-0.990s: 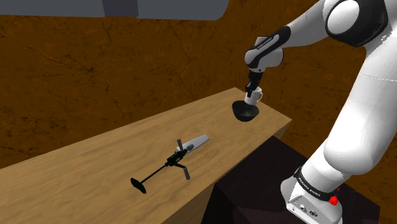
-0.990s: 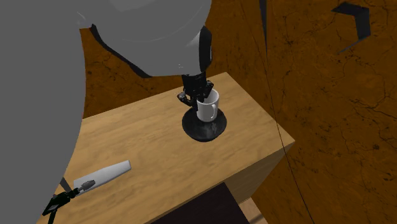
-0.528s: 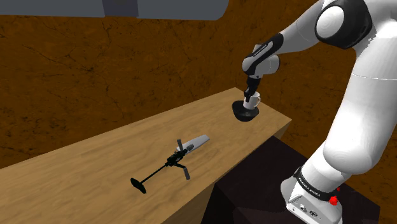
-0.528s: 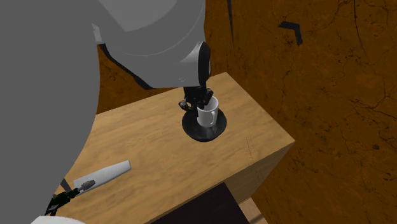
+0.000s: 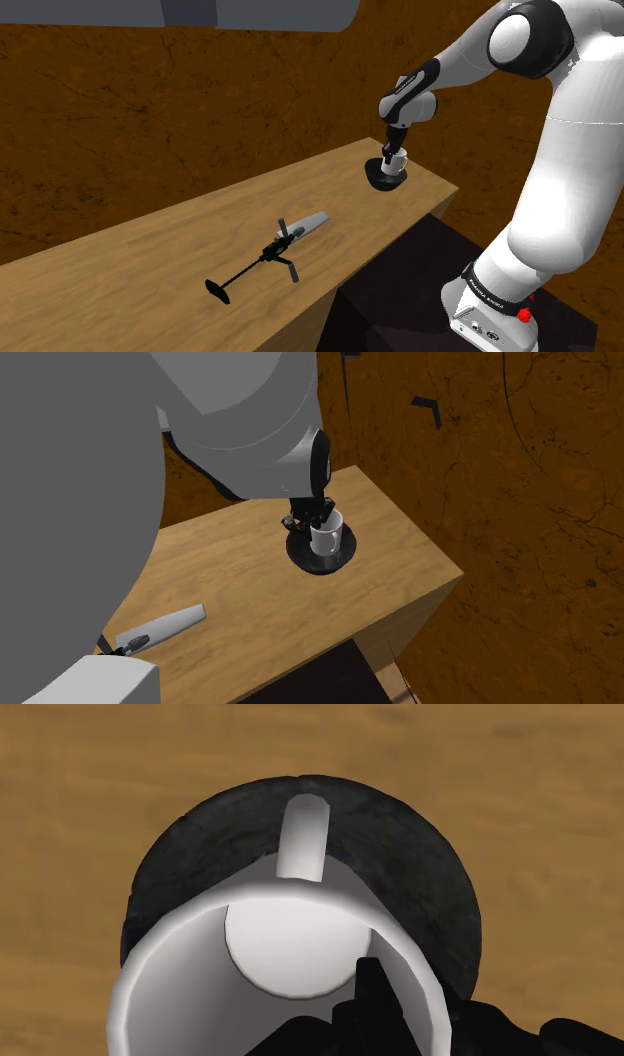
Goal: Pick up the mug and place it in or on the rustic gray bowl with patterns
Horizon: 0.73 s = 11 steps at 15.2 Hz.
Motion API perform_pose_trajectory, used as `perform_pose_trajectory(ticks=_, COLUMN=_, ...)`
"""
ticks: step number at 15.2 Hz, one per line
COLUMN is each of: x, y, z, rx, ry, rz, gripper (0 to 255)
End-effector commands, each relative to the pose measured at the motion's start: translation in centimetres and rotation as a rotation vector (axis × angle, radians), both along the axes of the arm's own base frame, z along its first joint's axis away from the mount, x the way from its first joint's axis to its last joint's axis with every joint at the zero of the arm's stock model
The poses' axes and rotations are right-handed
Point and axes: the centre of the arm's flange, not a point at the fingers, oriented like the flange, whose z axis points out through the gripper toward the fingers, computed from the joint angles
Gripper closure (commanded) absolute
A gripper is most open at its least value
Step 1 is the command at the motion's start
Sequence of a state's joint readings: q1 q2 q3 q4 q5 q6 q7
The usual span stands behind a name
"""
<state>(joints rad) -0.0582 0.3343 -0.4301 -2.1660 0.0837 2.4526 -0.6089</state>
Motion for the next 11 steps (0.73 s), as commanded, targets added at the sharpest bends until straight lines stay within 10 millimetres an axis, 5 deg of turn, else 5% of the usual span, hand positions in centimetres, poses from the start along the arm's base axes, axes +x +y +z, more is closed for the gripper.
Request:
perform_pose_trajectory(ticks=1, x=0.0, y=0.0, z=0.0, rx=0.000, ry=0.000, rz=0.000, gripper=255)
perform_pose_trajectory(ticks=2, x=0.0, y=0.0, z=0.0, rx=0.000, ry=0.000, rz=0.000, gripper=255)
perform_pose_trajectory(ticks=3, x=0.0, y=0.0, z=0.0, rx=0.000, ry=0.000, rz=0.000, gripper=0)
perform_pose_trajectory(ticks=8, x=0.0, y=0.0, z=0.0, rx=0.000, ry=0.000, rz=0.000, gripper=0)
perform_pose_trajectory(ticks=11, x=0.2, y=0.3, z=3.9, rx=0.000, ry=0.000, rz=0.000, gripper=0)
